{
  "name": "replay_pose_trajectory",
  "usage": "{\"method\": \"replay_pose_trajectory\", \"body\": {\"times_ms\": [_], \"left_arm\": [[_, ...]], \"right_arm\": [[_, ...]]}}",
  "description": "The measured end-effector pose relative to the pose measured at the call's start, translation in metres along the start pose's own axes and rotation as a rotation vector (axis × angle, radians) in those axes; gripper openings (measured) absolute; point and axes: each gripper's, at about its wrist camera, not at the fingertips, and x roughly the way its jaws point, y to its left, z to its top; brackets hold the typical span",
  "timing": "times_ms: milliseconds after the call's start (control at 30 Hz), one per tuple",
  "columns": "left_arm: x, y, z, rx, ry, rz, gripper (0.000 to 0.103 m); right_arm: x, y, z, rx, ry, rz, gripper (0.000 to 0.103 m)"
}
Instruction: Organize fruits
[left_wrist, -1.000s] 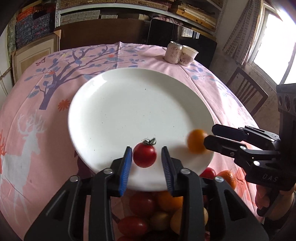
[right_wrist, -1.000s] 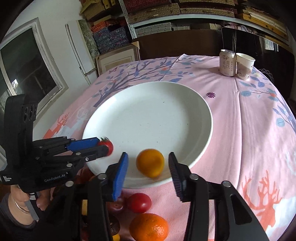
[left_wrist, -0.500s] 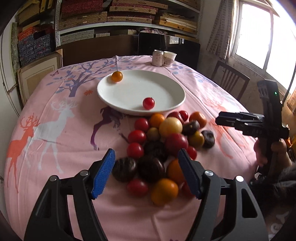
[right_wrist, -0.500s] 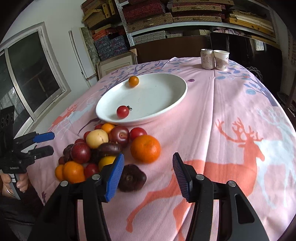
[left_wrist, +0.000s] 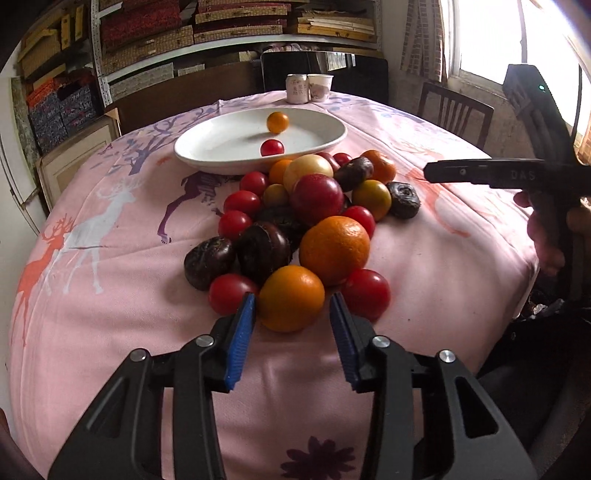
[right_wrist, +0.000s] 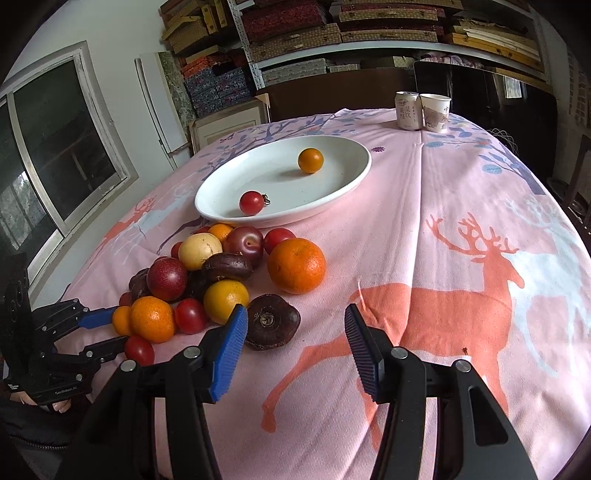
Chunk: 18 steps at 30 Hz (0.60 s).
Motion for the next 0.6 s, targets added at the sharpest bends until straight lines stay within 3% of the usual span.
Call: {"method": "replay_pose_trajectory", "body": {"times_ms": [167, 300, 533, 567, 600], "left_arm": [[0.002, -0.005, 0.001, 0.026, -0.016, 0.019, 0.037], [-0.015, 0.001, 0.004, -0.019, -0.05, -0.033, 0.037], [-0.042, 0.01, 0.01, -0.056, -0.112, -0.04, 0.038], [-0.042, 0.011, 0.01, -0.064, -0.11, -0.038, 0.038], [-0.041, 0.013, 0.01, -0.07, -0.107, -0.035, 0.037]], "right_arm": [[0.005, -0.002, 0.004, 0.003, 0.006, 0.0, 0.055], [0.015, 0.002, 0.017, 0.004, 0.014, 0.009, 0.055], [0.05, 0.01, 0.038, -0.01, 0.078, -0.069, 0.055], [0.056, 0.01, 0.039, -0.003, 0.098, -0.071, 0.054], [0.062, 0.008, 0.04, 0.005, 0.117, -0.062, 0.046]]}}
